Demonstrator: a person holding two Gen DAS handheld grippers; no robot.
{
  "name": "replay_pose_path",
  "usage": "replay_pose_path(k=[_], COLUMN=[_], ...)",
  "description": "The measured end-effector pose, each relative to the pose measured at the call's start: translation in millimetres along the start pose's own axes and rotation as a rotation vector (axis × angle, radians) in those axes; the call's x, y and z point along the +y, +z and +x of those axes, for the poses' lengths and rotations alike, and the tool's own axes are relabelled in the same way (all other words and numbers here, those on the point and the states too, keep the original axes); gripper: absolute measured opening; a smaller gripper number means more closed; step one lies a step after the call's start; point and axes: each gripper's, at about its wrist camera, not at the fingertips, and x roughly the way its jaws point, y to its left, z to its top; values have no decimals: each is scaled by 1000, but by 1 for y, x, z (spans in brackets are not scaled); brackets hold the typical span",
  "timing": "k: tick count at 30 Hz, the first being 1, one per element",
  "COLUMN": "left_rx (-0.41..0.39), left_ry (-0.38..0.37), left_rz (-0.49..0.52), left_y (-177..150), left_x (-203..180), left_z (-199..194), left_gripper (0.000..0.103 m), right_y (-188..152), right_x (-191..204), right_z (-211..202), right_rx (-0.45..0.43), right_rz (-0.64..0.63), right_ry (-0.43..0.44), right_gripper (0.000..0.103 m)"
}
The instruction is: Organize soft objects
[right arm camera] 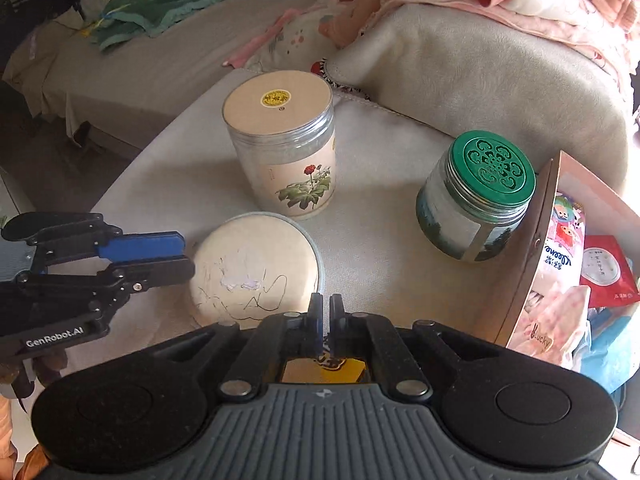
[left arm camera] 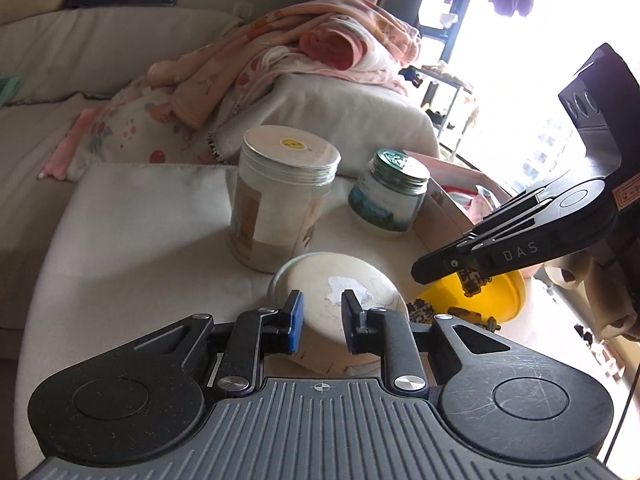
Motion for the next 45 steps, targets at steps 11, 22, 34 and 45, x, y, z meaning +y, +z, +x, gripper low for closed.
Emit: replay_pose_path(k=[11, 22, 34, 45], left_rx=[44, 198, 266, 190], left_ry=[137, -214, -326, -232], left_rz=[120, -127, -186, 24], left_y=[11, 30, 25, -4], left_x=[-11, 64, 48, -25], left_z=[21, 46, 65, 9], left_gripper=[34, 52, 80, 54], right_y=[-3, -3, -4, -55], right_x=[-7, -1, -9, -29], right_z=[22, 42, 38, -60], right_rx=[-2, 39, 10, -232], right_rz=[73, 43, 52, 46], right_ry=[-55, -40, 8, -93], right_gripper=[3, 3, 3, 3])
